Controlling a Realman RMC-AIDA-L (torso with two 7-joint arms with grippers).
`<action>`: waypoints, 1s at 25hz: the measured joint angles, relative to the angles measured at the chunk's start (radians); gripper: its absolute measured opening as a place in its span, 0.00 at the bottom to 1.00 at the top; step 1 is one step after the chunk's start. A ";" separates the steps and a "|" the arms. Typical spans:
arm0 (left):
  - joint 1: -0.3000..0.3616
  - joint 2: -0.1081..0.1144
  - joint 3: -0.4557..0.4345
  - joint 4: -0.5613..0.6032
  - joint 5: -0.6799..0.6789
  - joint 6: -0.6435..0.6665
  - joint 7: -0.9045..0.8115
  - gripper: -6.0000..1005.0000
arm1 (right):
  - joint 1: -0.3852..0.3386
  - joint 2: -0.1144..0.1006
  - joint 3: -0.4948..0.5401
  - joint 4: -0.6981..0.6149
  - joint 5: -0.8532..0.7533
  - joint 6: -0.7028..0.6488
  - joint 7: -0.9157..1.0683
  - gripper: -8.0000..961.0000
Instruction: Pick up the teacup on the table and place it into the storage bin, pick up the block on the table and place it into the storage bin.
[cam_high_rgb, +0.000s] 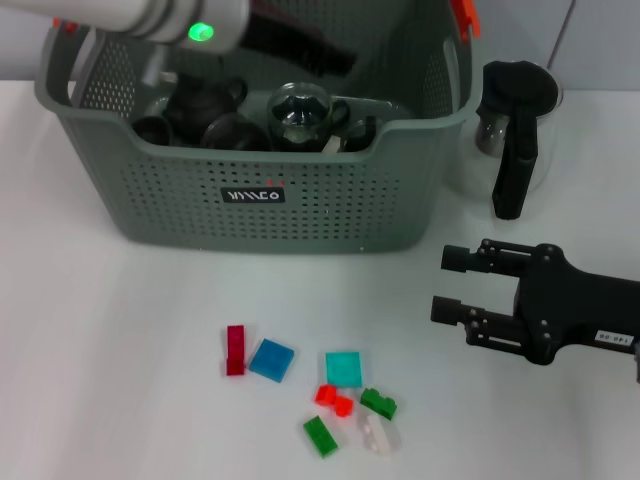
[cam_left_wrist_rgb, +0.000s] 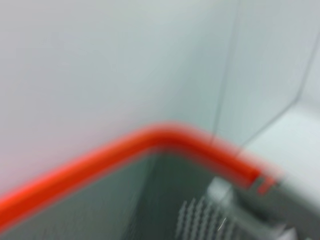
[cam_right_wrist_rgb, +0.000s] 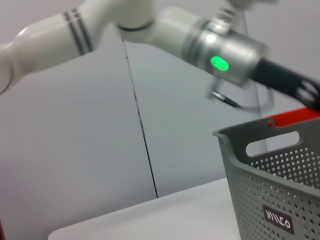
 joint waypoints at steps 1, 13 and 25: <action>0.050 -0.005 -0.010 -0.081 -0.057 0.040 0.020 0.36 | 0.000 -0.001 0.001 0.000 0.000 -0.001 0.000 0.67; 0.548 -0.001 -0.148 -0.145 -0.502 0.558 0.793 0.75 | -0.001 -0.003 0.000 0.000 0.000 -0.006 0.000 0.67; 0.532 -0.012 -0.127 0.085 -0.255 0.448 0.935 0.78 | 0.000 -0.002 0.002 0.000 0.000 0.002 0.000 0.67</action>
